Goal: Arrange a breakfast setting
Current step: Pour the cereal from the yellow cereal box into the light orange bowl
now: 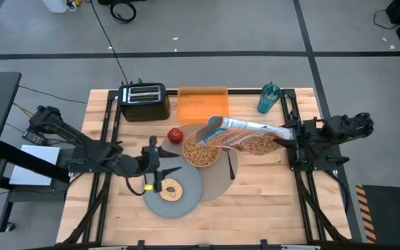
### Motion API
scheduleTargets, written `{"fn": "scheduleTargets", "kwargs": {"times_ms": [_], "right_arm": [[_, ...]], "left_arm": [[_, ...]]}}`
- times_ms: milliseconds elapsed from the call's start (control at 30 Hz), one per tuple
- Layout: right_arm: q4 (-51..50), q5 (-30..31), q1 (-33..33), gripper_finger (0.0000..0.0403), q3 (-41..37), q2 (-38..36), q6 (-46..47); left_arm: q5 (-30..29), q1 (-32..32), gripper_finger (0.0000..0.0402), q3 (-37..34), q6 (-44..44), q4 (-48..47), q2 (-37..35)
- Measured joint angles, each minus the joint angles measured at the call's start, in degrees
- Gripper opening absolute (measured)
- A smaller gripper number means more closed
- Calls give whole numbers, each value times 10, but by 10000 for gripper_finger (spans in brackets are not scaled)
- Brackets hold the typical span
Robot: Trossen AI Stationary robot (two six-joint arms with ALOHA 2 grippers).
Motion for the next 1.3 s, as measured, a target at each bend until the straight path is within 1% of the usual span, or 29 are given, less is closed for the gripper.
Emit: {"fn": "scheduleTargets", "kwargs": {"times_ms": [100, 167, 267, 333, 400, 533, 600, 667, 800, 867, 1000, 1067, 1167, 1233, 1300], "right_arm": [[104, -17, 0, 200, -62, -47, -24], [183, -38, 0, 200, -94, -44, -37], [313, -84, 0, 200, -136, -25, -46], [398, -99, 0, 200, -165, -13, -59], [486, -104, 0, 200, -190, 4, -75], [634, -116, 0, 200, -231, 37, -101], [693, -126, 0, 200, -247, 51, -108], [737, -134, 0, 200, -251, 70, -117], [752, -151, 0, 200, -244, 100, -121], [762, -151, 0, 200, -242, 109, -125], [764, -146, 0, 200, -239, 122, -127], [765, -146, 0, 200, -239, 122, -127], [760, -156, 0, 201, -239, 122, -131], [757, -160, 0, 202, -239, 122, -131], [746, -160, 0, 205, -239, 122, -131]], "left_arm": [[-3, 3, 201, -95, 44, 193, 10], [-1, 12, 201, -146, 61, 311, 29], [2, 26, 202, -197, 61, 445, 62], [6, 38, 208, -205, 59, 506, 89], [21, 53, 219, -204, 58, 542, 119], [86, 92, 252, -174, 68, 621, 179], [121, 115, 267, -143, 79, 646, 213], [143, 133, 278, -109, 92, 651, 243], [191, 172, 283, -9, 114, 652, 307], [225, 189, 283, 40, 119, 647, 339], [293, 209, 283, 110, 117, 644, 379], [300, 211, 282, 131, 111, 643, 392], [302, 214, 265, 154, 92, 643, 400], [302, 214, 239, 163, 84, 645, 401], [302, 214, 203, 166, 83, 648, 400]]}}
